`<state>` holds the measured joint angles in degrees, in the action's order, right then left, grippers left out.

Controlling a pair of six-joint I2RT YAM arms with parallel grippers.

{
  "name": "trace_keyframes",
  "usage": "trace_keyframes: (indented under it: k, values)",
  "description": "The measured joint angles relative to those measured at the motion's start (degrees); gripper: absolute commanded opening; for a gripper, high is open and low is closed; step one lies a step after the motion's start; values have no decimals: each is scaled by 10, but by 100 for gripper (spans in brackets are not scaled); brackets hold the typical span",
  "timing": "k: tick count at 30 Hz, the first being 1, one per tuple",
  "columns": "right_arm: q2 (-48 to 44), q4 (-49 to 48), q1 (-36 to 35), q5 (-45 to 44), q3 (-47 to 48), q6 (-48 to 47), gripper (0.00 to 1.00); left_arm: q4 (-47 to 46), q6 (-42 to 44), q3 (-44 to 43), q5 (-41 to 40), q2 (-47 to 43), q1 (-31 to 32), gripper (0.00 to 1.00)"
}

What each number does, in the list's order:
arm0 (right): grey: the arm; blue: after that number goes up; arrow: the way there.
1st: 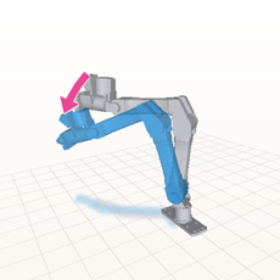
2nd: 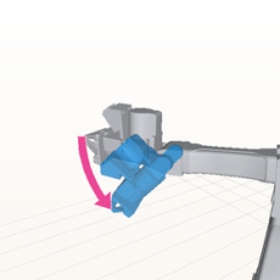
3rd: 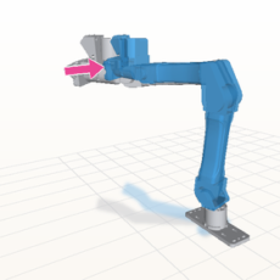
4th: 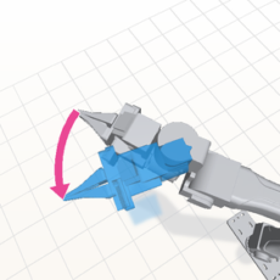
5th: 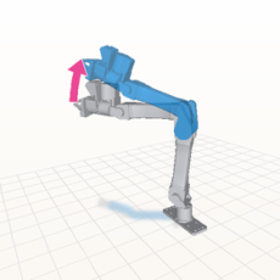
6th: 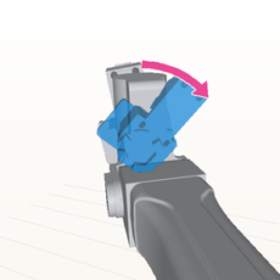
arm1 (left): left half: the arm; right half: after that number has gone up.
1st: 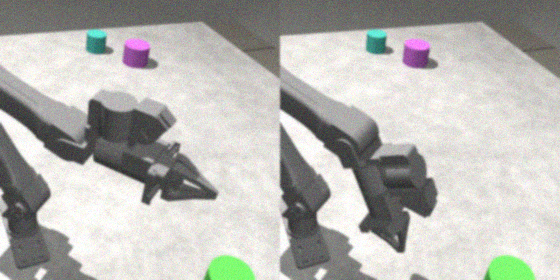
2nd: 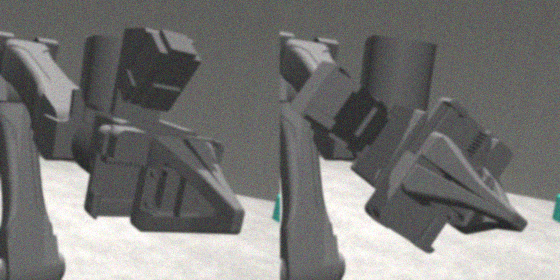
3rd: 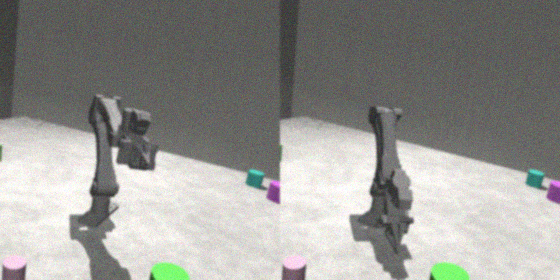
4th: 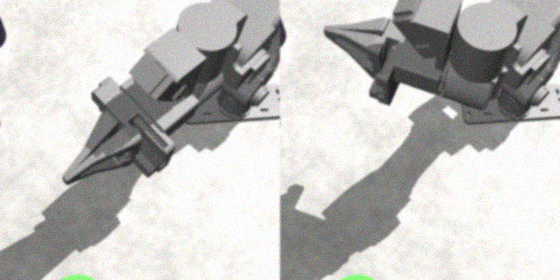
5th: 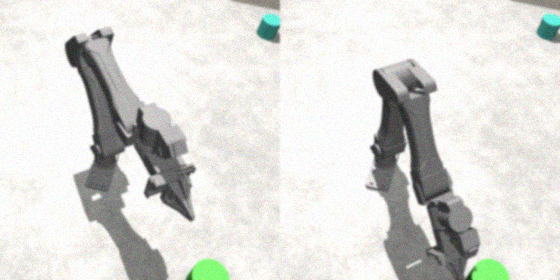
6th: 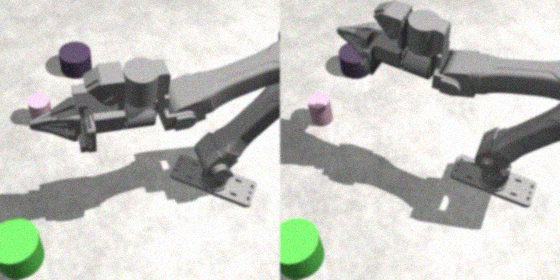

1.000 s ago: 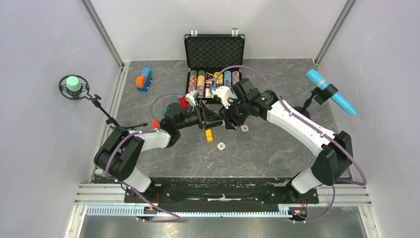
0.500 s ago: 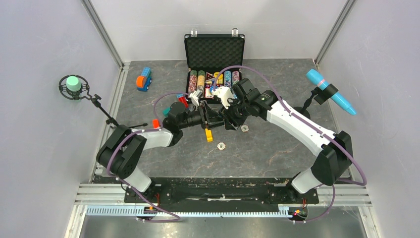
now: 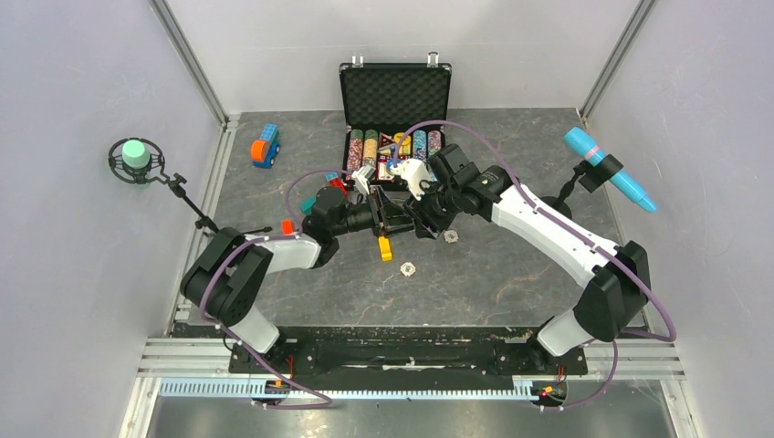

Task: Pack up texas hold em set
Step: Pick up the poker chip from the center of the board.

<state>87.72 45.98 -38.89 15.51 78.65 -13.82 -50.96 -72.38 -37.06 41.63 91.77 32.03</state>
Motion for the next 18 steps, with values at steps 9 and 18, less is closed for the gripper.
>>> trace_keyframes:
  k: [9, 18]
  values:
    - [-15, -4, 0, -3, 0, -1, 0, -1, 0, -1, 5, 5, 3, 40]
    - [-24, -11, 0, -3, 0, -4, 0, -5, 0, -1, 6, 5, 4, 33]
